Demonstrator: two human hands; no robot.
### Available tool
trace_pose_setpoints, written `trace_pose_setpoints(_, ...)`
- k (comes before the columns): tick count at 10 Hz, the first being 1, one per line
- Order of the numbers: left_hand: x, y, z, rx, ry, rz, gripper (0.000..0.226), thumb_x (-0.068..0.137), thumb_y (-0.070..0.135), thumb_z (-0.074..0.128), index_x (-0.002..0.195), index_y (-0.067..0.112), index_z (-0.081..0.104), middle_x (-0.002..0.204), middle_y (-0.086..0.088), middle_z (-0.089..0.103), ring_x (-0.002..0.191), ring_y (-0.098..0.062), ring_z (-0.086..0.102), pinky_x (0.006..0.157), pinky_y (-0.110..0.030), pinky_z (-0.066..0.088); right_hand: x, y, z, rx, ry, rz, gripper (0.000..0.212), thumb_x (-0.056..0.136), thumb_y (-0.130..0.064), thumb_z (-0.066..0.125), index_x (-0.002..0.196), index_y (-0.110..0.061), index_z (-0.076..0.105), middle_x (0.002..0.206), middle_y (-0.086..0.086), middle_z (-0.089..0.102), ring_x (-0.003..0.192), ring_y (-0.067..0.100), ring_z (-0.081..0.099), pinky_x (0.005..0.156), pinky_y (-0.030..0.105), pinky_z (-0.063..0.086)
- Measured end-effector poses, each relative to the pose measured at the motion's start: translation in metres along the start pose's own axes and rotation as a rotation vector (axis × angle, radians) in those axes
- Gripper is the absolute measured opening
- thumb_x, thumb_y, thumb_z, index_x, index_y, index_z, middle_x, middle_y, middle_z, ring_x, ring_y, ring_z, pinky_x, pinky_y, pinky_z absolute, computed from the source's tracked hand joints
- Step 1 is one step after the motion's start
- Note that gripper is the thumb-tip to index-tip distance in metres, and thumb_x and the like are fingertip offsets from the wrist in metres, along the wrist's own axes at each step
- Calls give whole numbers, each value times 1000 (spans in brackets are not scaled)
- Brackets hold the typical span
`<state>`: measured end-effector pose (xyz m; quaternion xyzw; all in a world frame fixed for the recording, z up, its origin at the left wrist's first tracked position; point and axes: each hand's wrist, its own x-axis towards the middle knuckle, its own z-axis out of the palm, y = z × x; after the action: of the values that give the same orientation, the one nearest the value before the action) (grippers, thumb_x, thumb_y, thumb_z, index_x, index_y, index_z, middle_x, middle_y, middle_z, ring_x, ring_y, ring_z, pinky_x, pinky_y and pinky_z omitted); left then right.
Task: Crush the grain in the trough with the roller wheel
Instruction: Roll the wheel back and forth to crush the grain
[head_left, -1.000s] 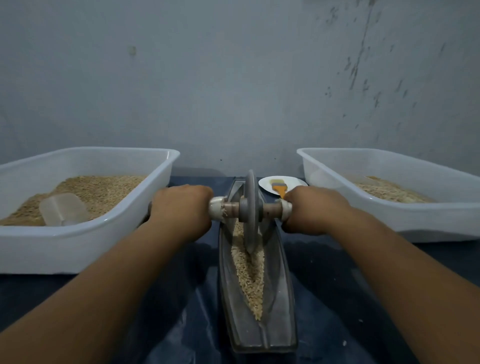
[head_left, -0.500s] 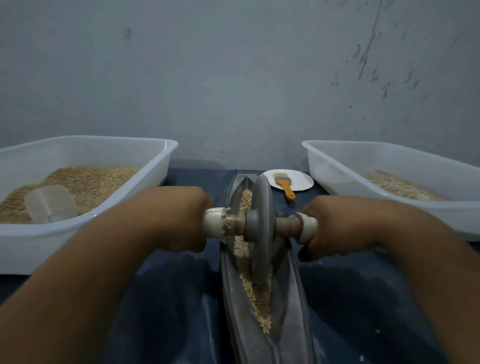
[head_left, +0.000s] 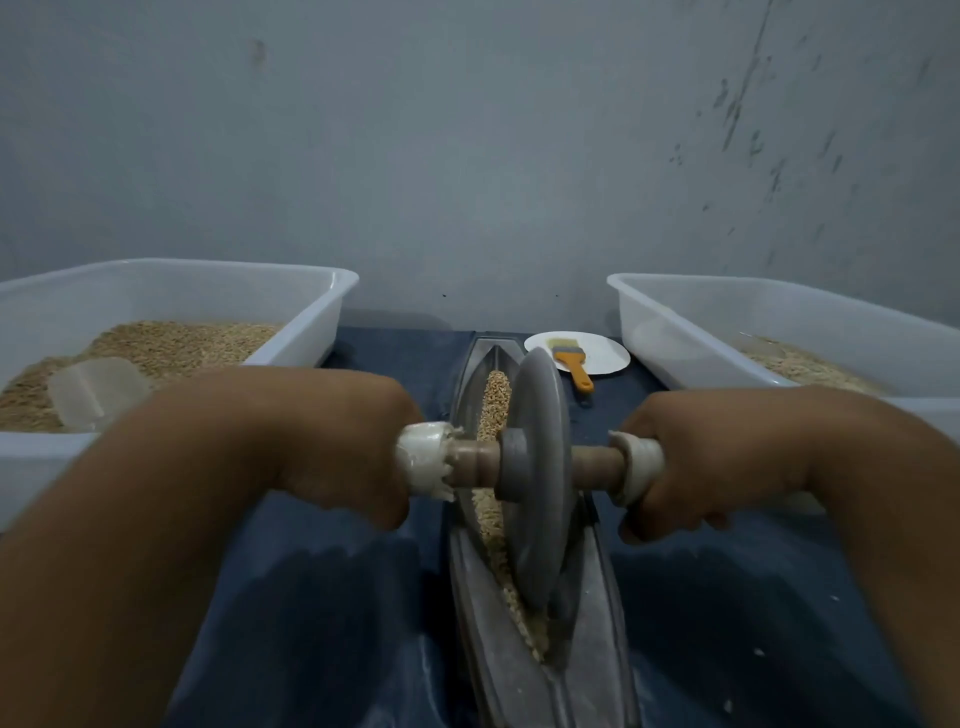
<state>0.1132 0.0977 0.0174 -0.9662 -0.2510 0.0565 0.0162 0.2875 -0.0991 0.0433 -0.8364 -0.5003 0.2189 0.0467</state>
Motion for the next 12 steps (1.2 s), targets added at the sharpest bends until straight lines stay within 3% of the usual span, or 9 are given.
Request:
trace_pose_setpoints(2,8,14,0,-98,249,-71,22,75,28,72,72,33,51,79,8,62,73,-8,57,66,-28,45,43,7,20,-329,523,-14,21,75,-44,69,77,-27,57,78,-7,64,74,17,61,65,30,50)
trace_pose_setpoints(3,1,13,-3,-126,129,-65,22,74,31,76,77,33,54,79,9,63,75,-9,60,68,-28,48,34,8,15,-254,416,-36,21,73,-40,74,75,-26,59,73,-6,65,70,15,63,61,29,50)
trace_pose_setpoints(4,-14,9,-13,-175,-45,-18,24,65,40,82,75,36,61,66,10,65,62,-5,62,53,-19,42,7,6,5,2,12,-25,24,69,-39,84,76,-26,65,62,-4,68,56,10,63,50,23,51)
trace_pose_setpoints(5,-26,8,-19,-202,-163,17,31,62,41,81,79,55,58,61,19,66,51,0,62,40,-12,40,-5,6,-2,85,-110,-63,22,66,-42,85,76,-33,67,63,0,69,54,12,64,51,20,50)
trace_pose_setpoints(7,0,12,-3,-148,146,-69,23,70,31,77,71,31,55,74,9,63,71,-9,61,69,-29,51,30,4,14,-211,348,-28,22,73,-40,77,79,-26,61,78,-3,68,74,16,64,69,33,53)
trace_pose_setpoints(8,-3,8,-4,-209,-2,-69,19,69,28,78,78,29,61,72,6,68,66,-9,64,63,-26,53,27,0,13,-257,378,-59,22,71,-40,77,79,-27,61,78,-5,67,73,15,64,65,31,52)
trace_pose_setpoints(9,-15,4,-11,-241,-170,-35,19,66,30,79,79,25,65,59,6,68,49,-5,62,45,-16,44,5,-1,5,-71,100,-45,18,69,-39,81,70,-41,63,63,-6,69,52,9,64,46,23,49)
trace_pose_setpoints(10,-17,3,-13,-234,-157,-11,21,63,35,81,72,29,63,57,10,66,49,-3,61,45,-16,41,-3,-1,1,5,-19,-32,18,69,-41,82,70,-40,65,60,-5,69,47,9,63,45,17,46)
trace_pose_setpoints(12,-3,9,-4,-195,109,-62,22,70,29,79,71,30,57,70,8,63,65,-7,60,56,-25,41,29,0,15,-219,372,-44,21,73,-39,77,77,-27,61,78,-4,68,75,16,64,71,35,55)
